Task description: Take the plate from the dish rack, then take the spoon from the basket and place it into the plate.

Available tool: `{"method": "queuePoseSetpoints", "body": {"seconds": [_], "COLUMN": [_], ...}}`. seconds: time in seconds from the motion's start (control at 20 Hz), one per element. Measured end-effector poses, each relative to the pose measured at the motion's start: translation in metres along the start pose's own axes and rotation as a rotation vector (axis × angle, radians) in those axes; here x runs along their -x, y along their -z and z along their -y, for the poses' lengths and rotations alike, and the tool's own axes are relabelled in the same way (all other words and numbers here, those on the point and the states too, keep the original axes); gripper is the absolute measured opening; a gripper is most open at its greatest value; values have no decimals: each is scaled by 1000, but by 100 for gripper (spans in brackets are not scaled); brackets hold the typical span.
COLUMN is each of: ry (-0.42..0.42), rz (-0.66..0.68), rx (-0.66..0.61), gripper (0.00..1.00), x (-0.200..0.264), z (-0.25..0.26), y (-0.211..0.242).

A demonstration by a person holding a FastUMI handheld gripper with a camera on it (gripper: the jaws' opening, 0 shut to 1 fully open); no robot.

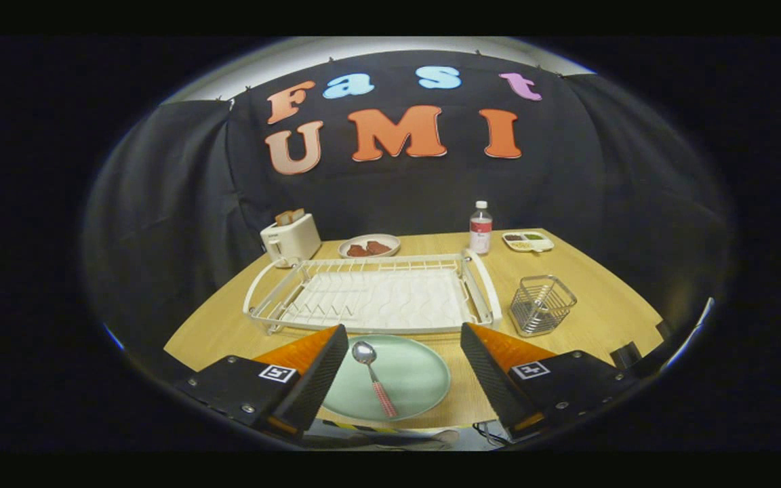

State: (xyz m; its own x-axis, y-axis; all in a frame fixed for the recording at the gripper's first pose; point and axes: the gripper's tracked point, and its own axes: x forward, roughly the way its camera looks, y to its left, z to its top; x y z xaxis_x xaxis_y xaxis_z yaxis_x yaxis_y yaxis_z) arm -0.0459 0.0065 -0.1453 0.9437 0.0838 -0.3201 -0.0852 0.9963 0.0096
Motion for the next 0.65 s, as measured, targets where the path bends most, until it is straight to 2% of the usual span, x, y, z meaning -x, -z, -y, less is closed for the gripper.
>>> {"method": "queuePoseSetpoints", "body": {"seconds": [0.25,0.65], "ry": [41,93], "rz": [89,146], "rx": [-11,-51], "gripper": [99,99], "x": [17,35], "z": [17,40], "y": [-48,-81]}}
